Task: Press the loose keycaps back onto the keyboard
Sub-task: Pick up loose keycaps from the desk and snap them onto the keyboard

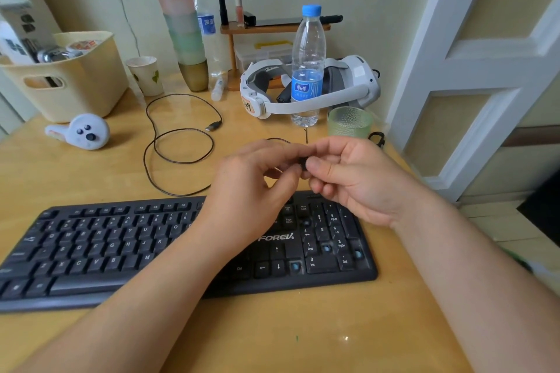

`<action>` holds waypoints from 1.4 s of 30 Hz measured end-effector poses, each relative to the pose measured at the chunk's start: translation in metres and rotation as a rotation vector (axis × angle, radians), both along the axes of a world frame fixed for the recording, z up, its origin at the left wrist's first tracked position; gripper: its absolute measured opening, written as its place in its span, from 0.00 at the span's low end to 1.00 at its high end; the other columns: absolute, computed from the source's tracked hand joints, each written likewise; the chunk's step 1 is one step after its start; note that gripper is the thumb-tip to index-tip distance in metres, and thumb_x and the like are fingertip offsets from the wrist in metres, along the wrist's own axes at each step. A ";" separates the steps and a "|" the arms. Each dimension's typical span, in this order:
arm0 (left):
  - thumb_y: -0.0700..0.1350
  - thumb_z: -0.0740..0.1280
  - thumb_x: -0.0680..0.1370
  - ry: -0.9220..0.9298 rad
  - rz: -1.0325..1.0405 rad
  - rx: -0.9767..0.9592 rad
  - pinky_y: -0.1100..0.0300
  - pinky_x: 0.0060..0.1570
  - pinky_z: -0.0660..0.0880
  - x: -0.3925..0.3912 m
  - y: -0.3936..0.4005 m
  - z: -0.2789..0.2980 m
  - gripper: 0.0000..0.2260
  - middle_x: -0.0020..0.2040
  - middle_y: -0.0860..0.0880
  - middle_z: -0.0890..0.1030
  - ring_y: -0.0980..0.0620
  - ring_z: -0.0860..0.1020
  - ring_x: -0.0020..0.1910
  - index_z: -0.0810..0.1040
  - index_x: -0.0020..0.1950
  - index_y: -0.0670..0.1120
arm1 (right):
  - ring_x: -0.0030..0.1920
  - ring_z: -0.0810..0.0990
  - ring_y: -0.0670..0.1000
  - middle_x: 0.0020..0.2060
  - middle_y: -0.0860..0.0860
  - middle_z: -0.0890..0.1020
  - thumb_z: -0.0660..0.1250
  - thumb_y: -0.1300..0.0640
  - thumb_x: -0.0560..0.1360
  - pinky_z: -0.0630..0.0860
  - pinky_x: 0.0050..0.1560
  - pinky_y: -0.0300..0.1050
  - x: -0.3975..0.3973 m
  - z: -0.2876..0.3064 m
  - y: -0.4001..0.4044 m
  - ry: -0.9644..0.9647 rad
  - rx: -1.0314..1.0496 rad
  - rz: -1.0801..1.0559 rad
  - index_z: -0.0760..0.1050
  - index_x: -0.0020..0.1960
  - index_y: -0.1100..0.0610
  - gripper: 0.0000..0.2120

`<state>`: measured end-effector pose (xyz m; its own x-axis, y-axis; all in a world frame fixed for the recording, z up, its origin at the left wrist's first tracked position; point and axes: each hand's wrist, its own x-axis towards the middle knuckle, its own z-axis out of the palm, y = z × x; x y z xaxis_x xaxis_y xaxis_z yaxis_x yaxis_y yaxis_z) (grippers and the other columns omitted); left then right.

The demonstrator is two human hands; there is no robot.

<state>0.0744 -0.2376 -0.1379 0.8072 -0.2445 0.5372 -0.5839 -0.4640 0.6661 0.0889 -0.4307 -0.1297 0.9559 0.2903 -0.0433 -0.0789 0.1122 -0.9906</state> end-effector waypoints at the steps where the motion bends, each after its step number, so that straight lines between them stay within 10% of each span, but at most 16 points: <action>1: 0.38 0.71 0.80 0.015 -0.002 -0.015 0.64 0.52 0.78 -0.001 0.000 0.001 0.15 0.49 0.58 0.84 0.57 0.82 0.52 0.85 0.62 0.55 | 0.34 0.79 0.48 0.40 0.55 0.84 0.70 0.67 0.77 0.75 0.34 0.36 -0.001 0.000 0.000 -0.031 -0.023 -0.002 0.79 0.59 0.60 0.11; 7: 0.42 0.74 0.79 0.193 -0.058 -0.149 0.50 0.55 0.82 -0.002 0.001 0.001 0.07 0.49 0.55 0.85 0.53 0.85 0.50 0.81 0.55 0.51 | 0.32 0.82 0.52 0.35 0.54 0.84 0.69 0.70 0.77 0.77 0.33 0.39 -0.004 0.003 0.001 -0.154 -0.030 -0.076 0.79 0.55 0.59 0.10; 14: 0.44 0.73 0.80 0.246 -0.032 -0.189 0.64 0.43 0.77 0.001 0.004 0.004 0.03 0.43 0.57 0.87 0.60 0.83 0.41 0.84 0.52 0.52 | 0.36 0.86 0.58 0.40 0.56 0.87 0.70 0.66 0.79 0.79 0.33 0.42 -0.007 0.000 0.002 -0.263 -0.193 -0.106 0.77 0.53 0.59 0.05; 21: 0.45 0.73 0.81 0.407 -0.091 -0.285 0.41 0.51 0.80 0.005 0.008 0.002 0.04 0.42 0.46 0.86 0.49 0.80 0.41 0.87 0.51 0.53 | 0.36 0.86 0.50 0.41 0.46 0.86 0.76 0.60 0.76 0.81 0.41 0.46 -0.005 -0.005 -0.004 -0.565 -0.552 -0.176 0.81 0.54 0.45 0.12; 42: 0.44 0.73 0.80 0.558 -0.122 -0.322 0.56 0.40 0.72 0.005 0.007 0.004 0.07 0.41 0.44 0.84 0.51 0.74 0.36 0.81 0.57 0.46 | 0.34 0.76 0.44 0.34 0.42 0.82 0.74 0.55 0.72 0.76 0.38 0.42 -0.018 0.043 0.009 -0.974 -1.239 -0.017 0.87 0.48 0.48 0.07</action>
